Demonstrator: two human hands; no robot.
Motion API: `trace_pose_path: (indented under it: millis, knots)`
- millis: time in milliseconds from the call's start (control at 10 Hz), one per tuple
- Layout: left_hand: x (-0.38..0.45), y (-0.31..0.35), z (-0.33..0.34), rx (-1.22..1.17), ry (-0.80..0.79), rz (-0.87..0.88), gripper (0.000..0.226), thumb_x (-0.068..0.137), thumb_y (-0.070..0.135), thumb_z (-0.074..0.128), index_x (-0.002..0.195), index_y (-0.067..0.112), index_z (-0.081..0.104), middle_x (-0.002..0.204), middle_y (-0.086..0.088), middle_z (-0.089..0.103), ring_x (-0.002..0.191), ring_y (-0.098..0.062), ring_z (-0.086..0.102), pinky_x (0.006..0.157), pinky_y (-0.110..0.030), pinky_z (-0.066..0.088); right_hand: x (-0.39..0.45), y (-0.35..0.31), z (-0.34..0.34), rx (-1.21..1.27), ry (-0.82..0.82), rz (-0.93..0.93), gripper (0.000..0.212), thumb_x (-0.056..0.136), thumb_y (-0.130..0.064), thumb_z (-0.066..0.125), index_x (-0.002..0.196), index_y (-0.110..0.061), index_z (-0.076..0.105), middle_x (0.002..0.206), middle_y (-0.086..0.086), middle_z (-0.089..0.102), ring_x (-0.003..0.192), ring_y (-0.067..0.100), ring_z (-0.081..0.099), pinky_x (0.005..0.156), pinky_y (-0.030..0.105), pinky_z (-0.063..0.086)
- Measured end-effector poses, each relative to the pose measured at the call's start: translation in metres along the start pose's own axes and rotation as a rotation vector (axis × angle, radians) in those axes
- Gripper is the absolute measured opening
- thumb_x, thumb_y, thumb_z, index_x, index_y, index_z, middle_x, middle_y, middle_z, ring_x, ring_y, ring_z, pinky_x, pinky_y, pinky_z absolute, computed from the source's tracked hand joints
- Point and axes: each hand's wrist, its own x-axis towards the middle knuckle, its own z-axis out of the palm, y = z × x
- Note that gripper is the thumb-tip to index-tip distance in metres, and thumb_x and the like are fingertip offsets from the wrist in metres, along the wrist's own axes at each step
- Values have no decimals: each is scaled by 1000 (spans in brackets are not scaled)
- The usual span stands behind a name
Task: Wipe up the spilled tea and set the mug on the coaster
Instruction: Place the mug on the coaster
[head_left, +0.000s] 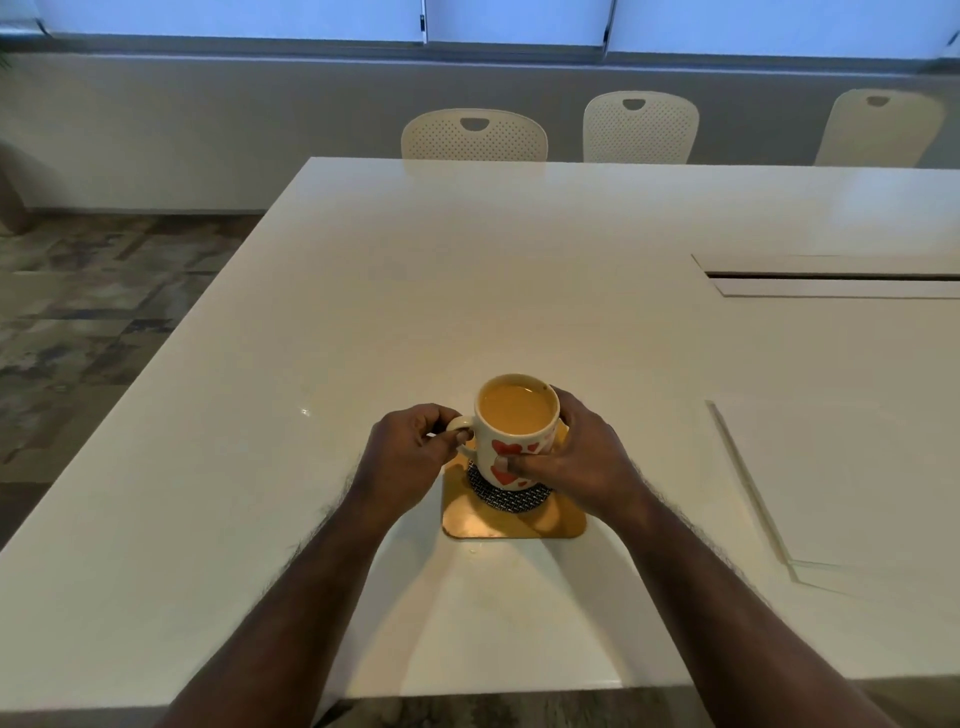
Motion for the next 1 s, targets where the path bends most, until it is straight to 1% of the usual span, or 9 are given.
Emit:
trace_pose_path:
  millis: [100,300,400,500,600,700,800,900,1000]
  knots:
    - [-3,-2,3,30,-3,11,14,89,16,68,101,17,75,90,8,74,87,-12,69,78,-34,59,-5,1,-1,-5,4,5,92,57,-52,88,136,-37,43,106,-36,49,91,-9,54,68,8,41]
    - [-3,-4,7,59,-3,19,14,89,19,68,101,21,74,90,15,73,86,-6,68,73,-23,55,-7,5,-2,8,-1,18,90,54,-57,87,131,-44,43,103,-40,52,93,-13,54,69,8,43]
    - [-3,-4,7,60,-1,12,14,89,19,68,102,22,74,90,15,72,87,-6,68,73,-23,55,-6,7,-1,10,-4,26,92,55,-55,88,134,-41,42,104,-39,50,93,-12,54,71,10,44]
    - [-3,-3,6,52,-12,-6,15,89,19,68,103,20,73,91,14,73,89,-8,68,75,-26,57,-6,7,-1,11,-29,48,89,58,-51,88,131,-47,38,104,-41,48,93,-13,53,69,7,42]
    - [-2,0,5,47,-29,-19,15,88,20,69,102,21,73,92,12,73,89,-9,68,78,-31,58,-7,7,-1,18,-60,68,93,61,-46,88,136,-45,33,112,-39,46,100,-7,53,72,6,42]
    - [-3,1,2,59,-65,-35,25,87,22,71,112,23,70,105,9,72,96,-11,68,82,-36,59,-10,8,-8,4,-127,102,118,62,-44,88,153,-35,14,148,-18,36,129,7,39,96,24,45]
    - [-5,-1,-3,82,-97,-27,37,86,23,71,123,25,64,116,10,68,104,-10,65,82,-28,57,-13,10,-15,-66,-160,111,122,64,-43,87,155,-35,8,161,-9,20,144,18,28,106,41,40]
    - [-4,-3,-14,126,-55,8,41,88,18,69,128,24,60,124,11,63,114,-7,59,80,-10,47,-16,14,-32,-142,-168,169,119,66,-41,86,155,-38,7,163,-7,17,147,24,24,108,49,39]
    - [-7,-5,-20,163,44,35,41,90,13,64,130,24,59,132,5,60,121,-12,56,88,-15,45,-20,16,-47,-201,-166,187,115,68,-48,82,155,-38,7,163,-6,17,148,24,24,109,49,37]
